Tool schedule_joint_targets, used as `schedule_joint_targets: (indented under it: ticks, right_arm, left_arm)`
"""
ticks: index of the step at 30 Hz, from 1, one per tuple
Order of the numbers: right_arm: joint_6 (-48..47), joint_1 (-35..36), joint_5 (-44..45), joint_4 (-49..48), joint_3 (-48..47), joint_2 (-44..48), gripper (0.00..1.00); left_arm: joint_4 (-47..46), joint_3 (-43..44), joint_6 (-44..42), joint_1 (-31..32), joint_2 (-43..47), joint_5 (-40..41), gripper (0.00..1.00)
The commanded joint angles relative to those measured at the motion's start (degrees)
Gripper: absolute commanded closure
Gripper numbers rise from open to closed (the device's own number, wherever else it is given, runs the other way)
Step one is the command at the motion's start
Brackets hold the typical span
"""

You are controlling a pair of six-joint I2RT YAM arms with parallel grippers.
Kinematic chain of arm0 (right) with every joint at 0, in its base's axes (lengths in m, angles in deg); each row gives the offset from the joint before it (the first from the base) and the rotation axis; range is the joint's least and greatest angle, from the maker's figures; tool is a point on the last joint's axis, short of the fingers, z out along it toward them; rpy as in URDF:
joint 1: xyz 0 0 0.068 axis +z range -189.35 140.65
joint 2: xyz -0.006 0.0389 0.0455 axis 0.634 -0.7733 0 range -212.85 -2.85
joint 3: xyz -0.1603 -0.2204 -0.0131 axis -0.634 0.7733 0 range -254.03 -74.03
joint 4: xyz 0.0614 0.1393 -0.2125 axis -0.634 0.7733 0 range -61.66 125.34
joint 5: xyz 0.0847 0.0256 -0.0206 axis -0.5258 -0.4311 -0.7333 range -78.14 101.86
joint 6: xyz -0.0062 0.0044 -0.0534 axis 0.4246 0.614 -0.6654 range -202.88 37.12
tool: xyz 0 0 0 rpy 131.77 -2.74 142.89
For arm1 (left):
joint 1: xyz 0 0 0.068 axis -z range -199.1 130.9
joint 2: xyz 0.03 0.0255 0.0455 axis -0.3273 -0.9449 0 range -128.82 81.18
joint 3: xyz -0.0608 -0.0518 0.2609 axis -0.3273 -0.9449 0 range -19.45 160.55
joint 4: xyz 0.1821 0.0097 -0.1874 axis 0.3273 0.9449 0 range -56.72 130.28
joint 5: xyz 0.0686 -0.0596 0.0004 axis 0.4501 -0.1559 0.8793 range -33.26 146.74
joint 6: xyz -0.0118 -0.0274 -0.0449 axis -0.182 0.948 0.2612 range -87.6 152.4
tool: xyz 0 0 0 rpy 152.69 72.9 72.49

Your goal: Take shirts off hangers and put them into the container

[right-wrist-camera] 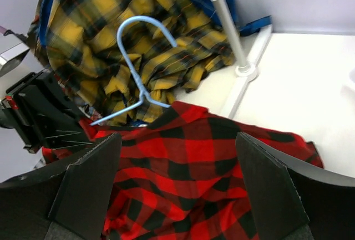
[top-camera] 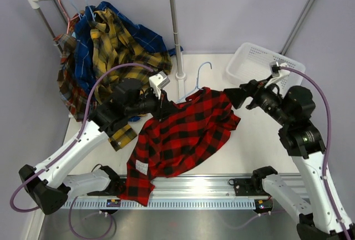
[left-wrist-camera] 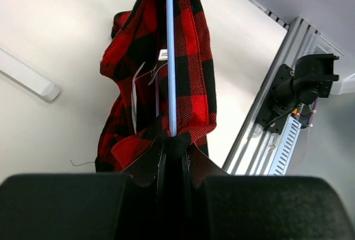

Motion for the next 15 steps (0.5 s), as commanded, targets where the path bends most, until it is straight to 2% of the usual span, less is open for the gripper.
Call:
schedule_joint_targets:
  ticks: [1, 7, 12, 15]
  right_arm:
    - [-1.9, 6.0, 4.7, -5.7, -3.2, -4.9, 0.06]
    - [-3.5, 13.9, 9.5, -10.1, -4.7, -13.5, 0.07]
    - [-6.2, 20.2, 13.6, -10.7, -10.9, -21.7, 0.19]
    - [-7.7, 23.3, 15.8, -10.8, -14.2, -25.4, 0.21]
  left_arm:
    - [-6.9, -0.2, 0.2, 0.2, 2.4, 3.0, 1.0]
    - [-6.8, -0.9, -0.4, 0.3, 2.5, 4.2, 1.0]
    - [-6.8, -1.3, -0.2, 0.2, 1.9, 3.9, 1.0]
    - [-6.8, -1.4, -0.2, 0.2, 2.2, 3.6, 1.0]
